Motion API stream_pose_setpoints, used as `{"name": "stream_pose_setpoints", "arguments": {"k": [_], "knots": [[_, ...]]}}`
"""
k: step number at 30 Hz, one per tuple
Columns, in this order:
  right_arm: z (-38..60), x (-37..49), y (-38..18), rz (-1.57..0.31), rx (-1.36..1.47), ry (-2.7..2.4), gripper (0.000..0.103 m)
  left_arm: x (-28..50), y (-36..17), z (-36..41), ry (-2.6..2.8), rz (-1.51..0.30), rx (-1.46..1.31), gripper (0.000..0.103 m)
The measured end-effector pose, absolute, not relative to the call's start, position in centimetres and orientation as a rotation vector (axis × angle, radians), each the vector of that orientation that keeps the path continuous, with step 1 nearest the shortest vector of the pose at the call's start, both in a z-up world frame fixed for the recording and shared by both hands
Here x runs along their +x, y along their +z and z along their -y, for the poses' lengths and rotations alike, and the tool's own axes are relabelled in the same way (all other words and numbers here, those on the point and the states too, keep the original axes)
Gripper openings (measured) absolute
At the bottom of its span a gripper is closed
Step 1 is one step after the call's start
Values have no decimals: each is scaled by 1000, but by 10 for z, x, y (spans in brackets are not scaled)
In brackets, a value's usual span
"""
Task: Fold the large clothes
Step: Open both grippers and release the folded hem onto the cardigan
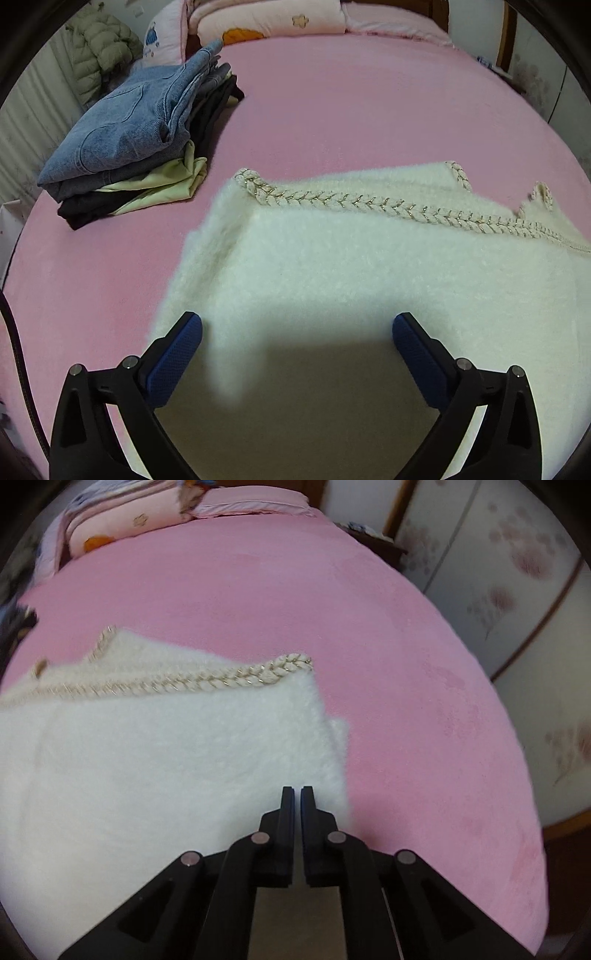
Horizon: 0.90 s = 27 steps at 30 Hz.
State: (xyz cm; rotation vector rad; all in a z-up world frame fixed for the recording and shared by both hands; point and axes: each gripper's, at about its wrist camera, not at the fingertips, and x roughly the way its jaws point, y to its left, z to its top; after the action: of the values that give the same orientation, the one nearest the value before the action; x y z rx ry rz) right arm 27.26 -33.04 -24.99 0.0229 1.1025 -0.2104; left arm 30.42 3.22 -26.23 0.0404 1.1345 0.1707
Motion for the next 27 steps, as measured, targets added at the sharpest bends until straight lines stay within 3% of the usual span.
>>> {"name": "stream_pose_setpoints", "arguments": {"k": [5, 9, 12, 14, 16, 22, 27], "knots": [[303, 248, -192, -1054, 121, -102, 4, 286, -200, -35, 153, -1118, -83, 102], [291, 226, -144, -1009, 156, -10, 10, 257, -142, -35, 105, -1092, -215, 102], [286, 212, -115, -973, 191, 55, 20, 229, -103, -29, 62, -1041, -260, 103], [279, 198, -97, -954, 198, 88, 36, 215, -85, -26, 40, -1028, -278, 103], [271, 189, -84, -940, 193, 116, 44, 200, -73, -24, 49, -1027, -279, 103], [245, 161, -67, -938, 143, 206, 54, 154, -64, -30, 54, -1007, -355, 103], [222, 125, -77, -906, 98, 250, 54, 120, -86, -36, 73, -1021, -376, 103]]}}
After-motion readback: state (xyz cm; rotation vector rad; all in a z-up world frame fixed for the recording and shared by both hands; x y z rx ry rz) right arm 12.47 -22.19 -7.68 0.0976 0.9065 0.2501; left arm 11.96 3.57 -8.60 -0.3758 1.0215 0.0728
